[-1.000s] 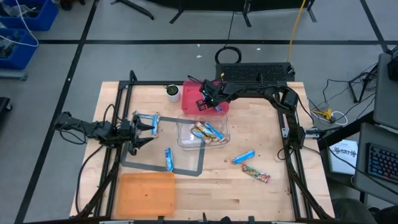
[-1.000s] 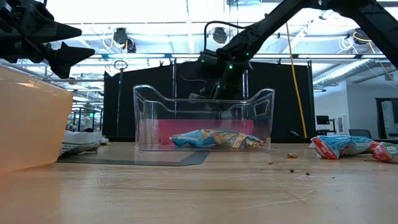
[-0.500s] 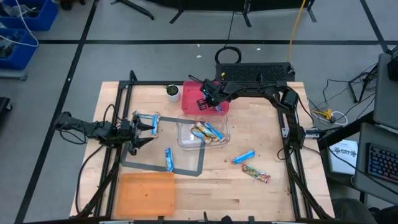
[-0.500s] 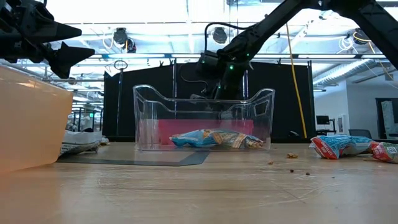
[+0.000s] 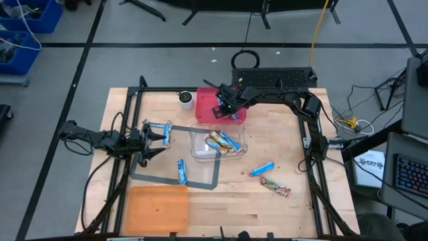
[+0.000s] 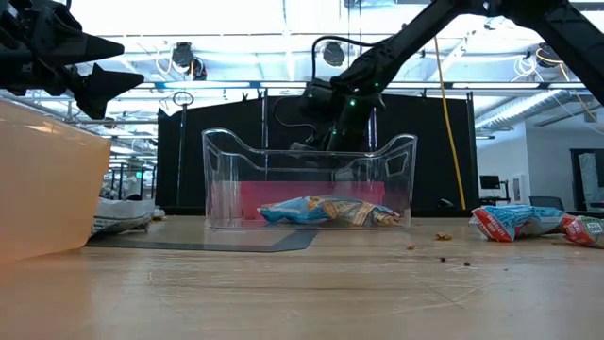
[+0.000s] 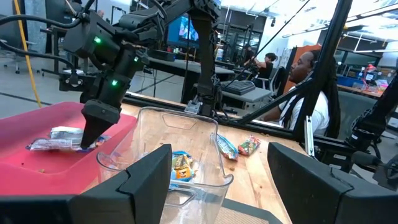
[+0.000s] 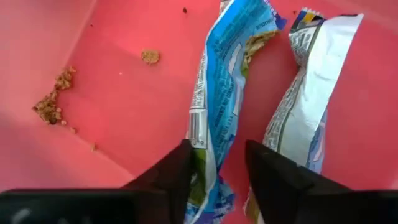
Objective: Pick and place Granola Bars by type
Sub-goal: Put the bottom blue granola bar into the red bin, then put the top red granola bar into the orange bin
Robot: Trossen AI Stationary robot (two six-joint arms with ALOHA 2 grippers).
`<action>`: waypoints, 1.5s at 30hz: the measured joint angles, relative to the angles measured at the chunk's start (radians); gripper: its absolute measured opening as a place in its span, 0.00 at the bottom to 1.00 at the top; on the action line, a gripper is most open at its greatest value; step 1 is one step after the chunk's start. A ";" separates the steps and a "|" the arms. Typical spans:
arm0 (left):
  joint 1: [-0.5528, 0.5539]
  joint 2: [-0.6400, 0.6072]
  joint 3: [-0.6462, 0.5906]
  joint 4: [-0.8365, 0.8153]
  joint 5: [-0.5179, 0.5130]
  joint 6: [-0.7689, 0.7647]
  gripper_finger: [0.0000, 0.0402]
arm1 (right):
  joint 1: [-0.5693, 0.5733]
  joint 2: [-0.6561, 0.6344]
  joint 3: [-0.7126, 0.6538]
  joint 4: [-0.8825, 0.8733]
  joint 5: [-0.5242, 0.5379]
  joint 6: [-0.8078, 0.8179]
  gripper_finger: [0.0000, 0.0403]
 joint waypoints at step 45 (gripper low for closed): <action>0.000 0.000 0.000 0.000 0.000 0.000 0.67 | -0.038 -0.405 0.095 0.010 -0.076 -0.623 0.57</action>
